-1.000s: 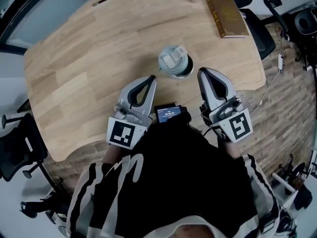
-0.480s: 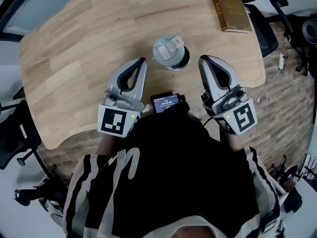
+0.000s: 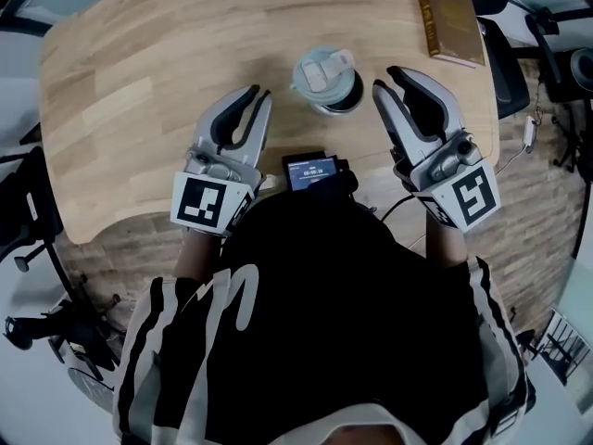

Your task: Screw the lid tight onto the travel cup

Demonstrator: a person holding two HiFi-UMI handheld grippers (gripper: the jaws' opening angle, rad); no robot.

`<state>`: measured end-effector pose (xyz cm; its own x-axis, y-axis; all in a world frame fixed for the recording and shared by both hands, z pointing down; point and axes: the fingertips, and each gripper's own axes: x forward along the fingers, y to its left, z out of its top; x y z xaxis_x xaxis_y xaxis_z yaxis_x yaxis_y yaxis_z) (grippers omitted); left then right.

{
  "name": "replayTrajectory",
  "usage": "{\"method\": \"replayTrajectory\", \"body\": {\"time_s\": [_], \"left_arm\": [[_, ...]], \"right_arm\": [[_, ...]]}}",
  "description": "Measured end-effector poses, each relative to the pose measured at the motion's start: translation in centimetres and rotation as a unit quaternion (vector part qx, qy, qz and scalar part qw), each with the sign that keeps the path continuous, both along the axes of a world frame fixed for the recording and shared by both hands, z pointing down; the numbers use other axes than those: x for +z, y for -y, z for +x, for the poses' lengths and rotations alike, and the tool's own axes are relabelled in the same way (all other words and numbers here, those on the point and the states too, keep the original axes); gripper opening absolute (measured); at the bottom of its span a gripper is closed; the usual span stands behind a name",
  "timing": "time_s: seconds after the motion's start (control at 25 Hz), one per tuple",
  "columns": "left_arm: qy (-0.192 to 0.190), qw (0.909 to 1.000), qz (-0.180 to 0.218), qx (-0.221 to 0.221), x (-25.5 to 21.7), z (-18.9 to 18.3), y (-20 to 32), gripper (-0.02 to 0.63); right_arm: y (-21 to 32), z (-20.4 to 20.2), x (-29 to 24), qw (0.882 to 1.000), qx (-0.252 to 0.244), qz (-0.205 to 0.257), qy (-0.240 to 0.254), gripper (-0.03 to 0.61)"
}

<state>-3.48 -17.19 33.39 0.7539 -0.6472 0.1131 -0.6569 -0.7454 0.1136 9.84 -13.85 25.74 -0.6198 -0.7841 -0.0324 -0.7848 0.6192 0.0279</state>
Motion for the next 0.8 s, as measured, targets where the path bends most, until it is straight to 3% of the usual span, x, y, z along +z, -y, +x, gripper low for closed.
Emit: {"method": "replayTrajectory", "body": {"time_s": [0.24,0.4,0.6,0.8], "left_arm": [[0.039,0.9987,0.004,0.031,2.2,0.5,-0.4,0.193],[0.033,0.9986,-0.018,0.038,4.4,0.7,-0.6,0.256],[0.048,0.9945,-0.049,0.079,7.0,2.4,-1.6,0.365],[0.059,0.9893,-0.070,0.114,8.6,4.5,-2.5,0.425]], "right_arm": [[1.3,-1.0,2.6,0.996,-0.080,-0.045,-0.023,0.261],[1.8,-2.0,3.2,0.992,-0.107,-0.045,-0.048,0.301],[2.6,-3.8,5.1,0.983,-0.155,-0.076,-0.066,0.423],[3.2,-5.2,6.4,0.975,-0.188,-0.089,-0.075,0.463]]}}
